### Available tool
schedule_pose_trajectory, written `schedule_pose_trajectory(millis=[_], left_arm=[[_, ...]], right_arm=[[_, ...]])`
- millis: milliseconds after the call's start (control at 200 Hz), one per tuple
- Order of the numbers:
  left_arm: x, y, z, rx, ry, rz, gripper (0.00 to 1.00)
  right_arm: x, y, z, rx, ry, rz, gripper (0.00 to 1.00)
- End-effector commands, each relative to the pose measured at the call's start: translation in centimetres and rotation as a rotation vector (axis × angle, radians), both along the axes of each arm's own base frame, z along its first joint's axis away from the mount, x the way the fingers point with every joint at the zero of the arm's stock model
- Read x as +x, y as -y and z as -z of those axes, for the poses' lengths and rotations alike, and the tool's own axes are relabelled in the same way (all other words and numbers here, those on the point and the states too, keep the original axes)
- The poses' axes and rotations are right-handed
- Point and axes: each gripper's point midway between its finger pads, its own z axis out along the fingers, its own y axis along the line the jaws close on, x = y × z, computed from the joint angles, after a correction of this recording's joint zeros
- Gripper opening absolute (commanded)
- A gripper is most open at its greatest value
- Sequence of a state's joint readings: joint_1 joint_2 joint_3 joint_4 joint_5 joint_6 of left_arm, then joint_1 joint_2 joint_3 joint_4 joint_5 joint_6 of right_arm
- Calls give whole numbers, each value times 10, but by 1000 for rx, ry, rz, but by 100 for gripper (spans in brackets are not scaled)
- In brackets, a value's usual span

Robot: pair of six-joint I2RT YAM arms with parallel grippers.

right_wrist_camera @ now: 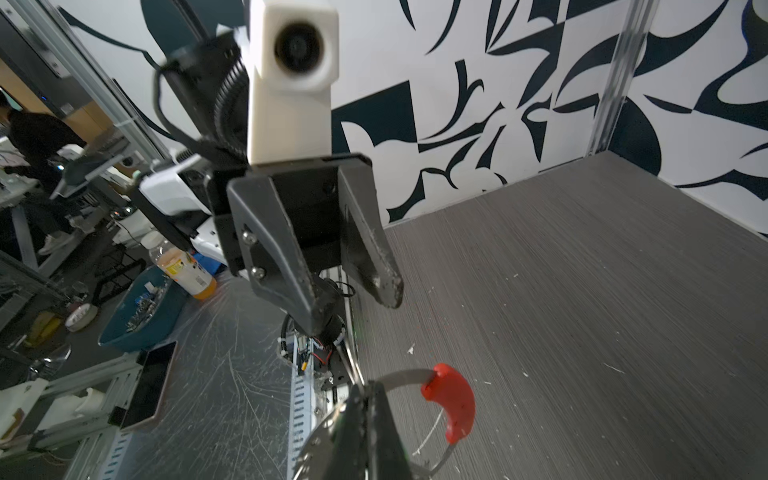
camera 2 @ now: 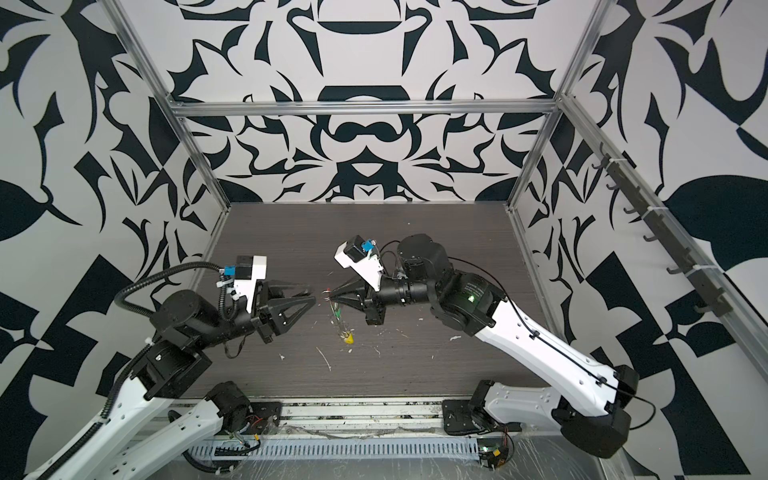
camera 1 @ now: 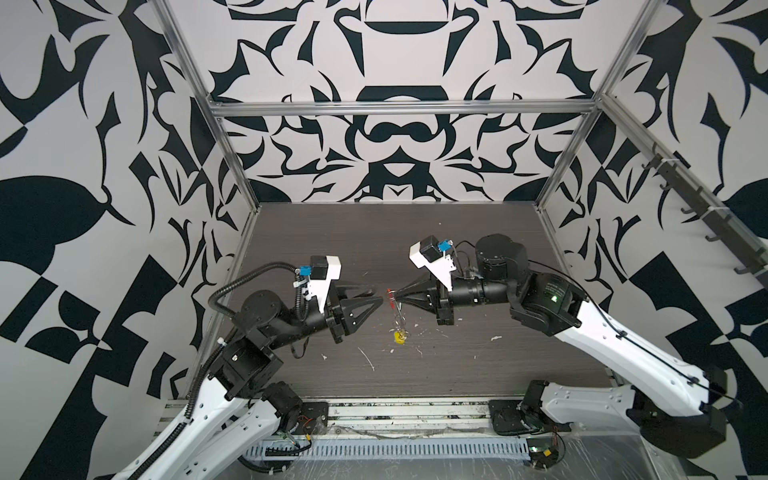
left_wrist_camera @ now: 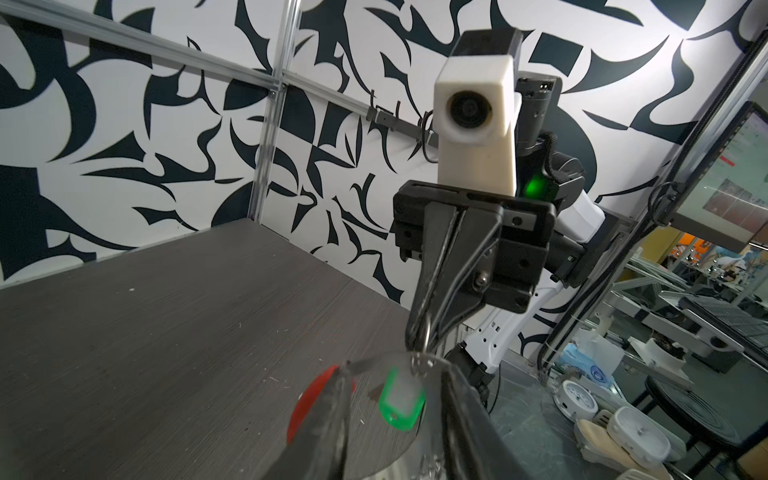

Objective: Remove the keys from the keyring

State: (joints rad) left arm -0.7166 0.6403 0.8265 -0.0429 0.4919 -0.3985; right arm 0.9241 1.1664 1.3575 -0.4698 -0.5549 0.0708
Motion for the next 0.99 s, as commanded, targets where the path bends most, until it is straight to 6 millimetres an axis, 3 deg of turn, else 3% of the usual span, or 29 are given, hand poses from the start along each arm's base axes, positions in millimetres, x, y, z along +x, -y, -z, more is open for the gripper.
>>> schedule_pose_trajectory(millis=[0,350,700,990], left_arm=[[-5,10,20,100,-103,81,39],[-1,19,34,184,-205,110,30],[10,18,47,238,-221,53,31],[12,23,49,244,-220,71,14]], right_arm=[[9,8,18,-114,40,33,0],[15,8,29,-163,29,57,0],[15,3,27,-151,14,47,0],[16,-2,24,-143,11,45,0]])
